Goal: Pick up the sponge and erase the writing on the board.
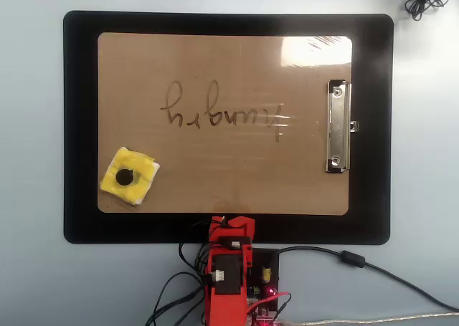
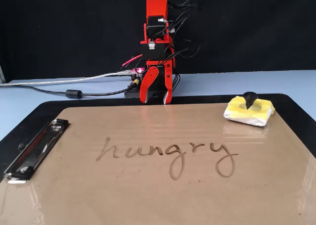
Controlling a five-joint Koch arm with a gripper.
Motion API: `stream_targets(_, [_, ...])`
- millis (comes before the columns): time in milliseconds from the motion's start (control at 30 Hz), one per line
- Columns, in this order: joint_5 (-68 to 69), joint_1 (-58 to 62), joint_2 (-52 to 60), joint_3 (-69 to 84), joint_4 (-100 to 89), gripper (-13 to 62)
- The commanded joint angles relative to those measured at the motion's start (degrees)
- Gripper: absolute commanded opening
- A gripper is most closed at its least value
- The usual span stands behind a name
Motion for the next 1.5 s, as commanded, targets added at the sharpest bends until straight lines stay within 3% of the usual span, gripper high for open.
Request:
stream_targets(0, [-1.5, -0.8, 2.8, -0.5, 1.6, 34.5])
stream_targets(867, [-0.9, -1.3, 3.0, -0.4, -1.1, 33.6])
stream_targets(1233, [-1.3, -38.4, 0.4, -1.1, -63.6, 33.0])
stream_targets(1467, [-1.2, -46.8, -3.5, -9.3, -66.1, 32.3])
